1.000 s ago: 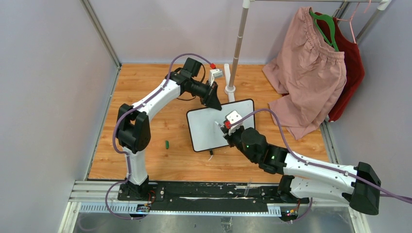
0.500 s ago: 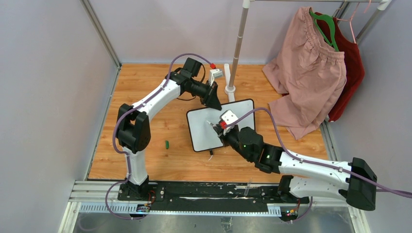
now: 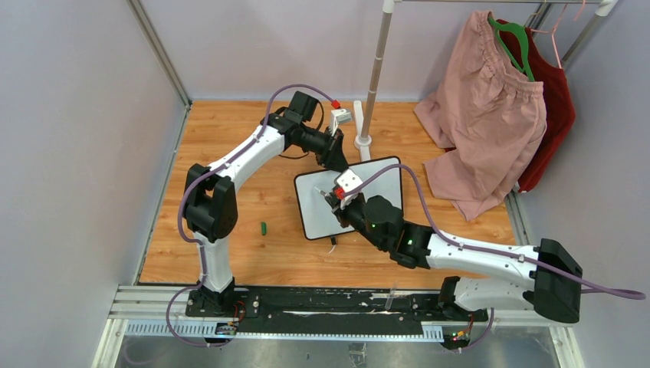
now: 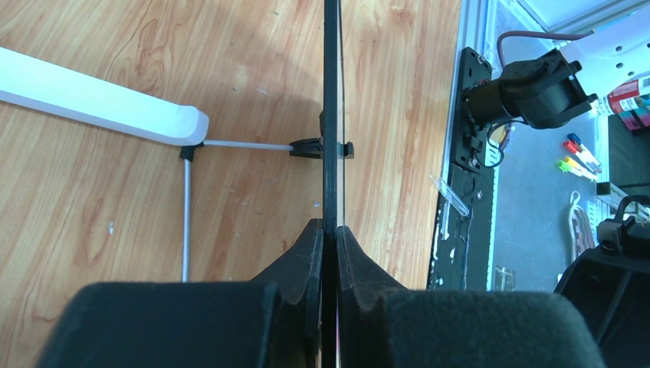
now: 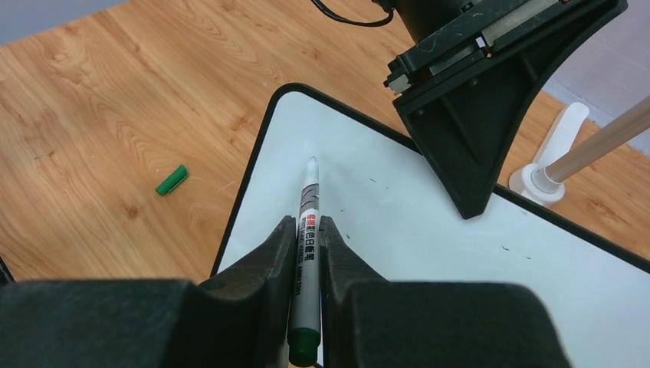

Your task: Write a sentence on the whiteboard

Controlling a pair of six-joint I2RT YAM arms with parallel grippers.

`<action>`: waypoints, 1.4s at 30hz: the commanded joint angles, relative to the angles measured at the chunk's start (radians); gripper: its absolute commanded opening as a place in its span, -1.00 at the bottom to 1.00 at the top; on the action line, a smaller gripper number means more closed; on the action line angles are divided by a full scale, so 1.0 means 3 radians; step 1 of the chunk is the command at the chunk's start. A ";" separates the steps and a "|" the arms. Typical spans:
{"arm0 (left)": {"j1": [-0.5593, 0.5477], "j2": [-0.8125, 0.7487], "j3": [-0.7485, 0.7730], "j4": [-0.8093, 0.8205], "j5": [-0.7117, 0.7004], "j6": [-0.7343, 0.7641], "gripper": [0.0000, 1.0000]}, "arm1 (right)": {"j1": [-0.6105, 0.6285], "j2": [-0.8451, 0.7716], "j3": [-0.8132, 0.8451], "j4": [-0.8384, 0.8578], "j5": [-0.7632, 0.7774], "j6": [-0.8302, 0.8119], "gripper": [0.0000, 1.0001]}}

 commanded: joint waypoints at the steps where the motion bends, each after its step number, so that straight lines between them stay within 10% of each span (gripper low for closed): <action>1: -0.0015 -0.0021 -0.0066 -0.0037 -0.0051 0.0076 -1.00 | 0.0046 0.0082 0.0148 0.0153 0.0003 -0.0045 -1.00; 42: -0.0015 -0.0020 -0.0061 -0.0025 -0.0063 0.0058 -1.00 | 0.0038 0.0252 0.0116 0.0105 0.0285 0.0071 -1.00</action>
